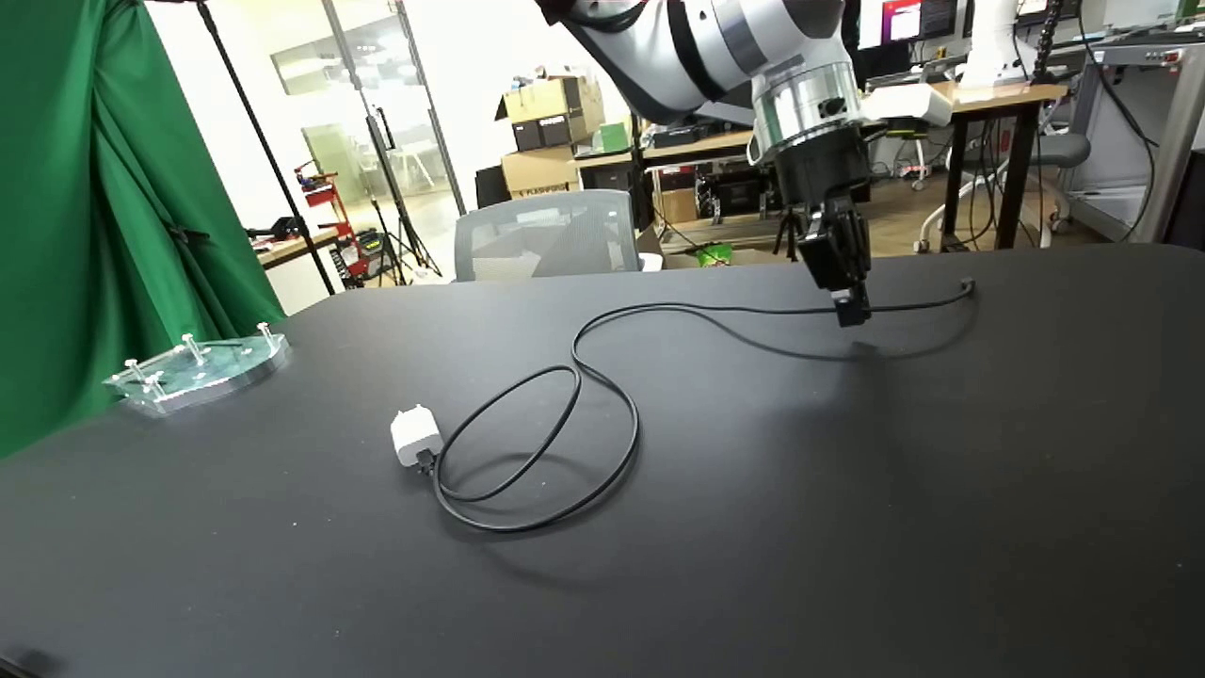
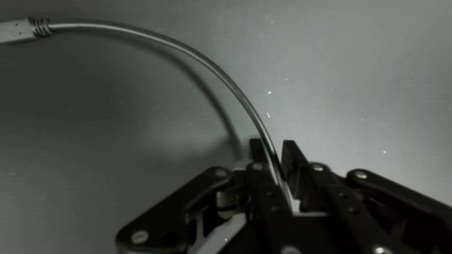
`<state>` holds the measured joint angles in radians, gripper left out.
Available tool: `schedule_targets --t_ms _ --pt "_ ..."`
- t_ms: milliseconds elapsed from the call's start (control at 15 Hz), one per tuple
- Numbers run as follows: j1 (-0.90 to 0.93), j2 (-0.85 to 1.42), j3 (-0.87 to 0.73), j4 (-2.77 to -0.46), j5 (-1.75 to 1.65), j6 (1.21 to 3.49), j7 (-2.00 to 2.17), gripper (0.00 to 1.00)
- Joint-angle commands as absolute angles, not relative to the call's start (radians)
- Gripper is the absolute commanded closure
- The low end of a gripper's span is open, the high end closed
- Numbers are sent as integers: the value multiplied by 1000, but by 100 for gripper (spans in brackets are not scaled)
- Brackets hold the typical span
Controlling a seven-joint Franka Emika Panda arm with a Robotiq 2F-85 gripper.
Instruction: Fold the charger on the table
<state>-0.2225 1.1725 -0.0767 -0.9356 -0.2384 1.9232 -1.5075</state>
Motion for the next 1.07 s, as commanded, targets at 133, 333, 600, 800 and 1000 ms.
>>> schedule_targets --t_ms 133,333,600,800,1000 --pt "-177 1103 -90 -985 -255 1791 -1488 100" --pt "-156 1051 -82 -1014 -214 1634 -1418 98" --pt "-127 947 -86 -1112 -168 1584 -1220 98" --pt "-124 850 -69 -1223 -87 1596 -1096 98" --pt "-137 755 -26 -1354 -15 1645 -964 98"
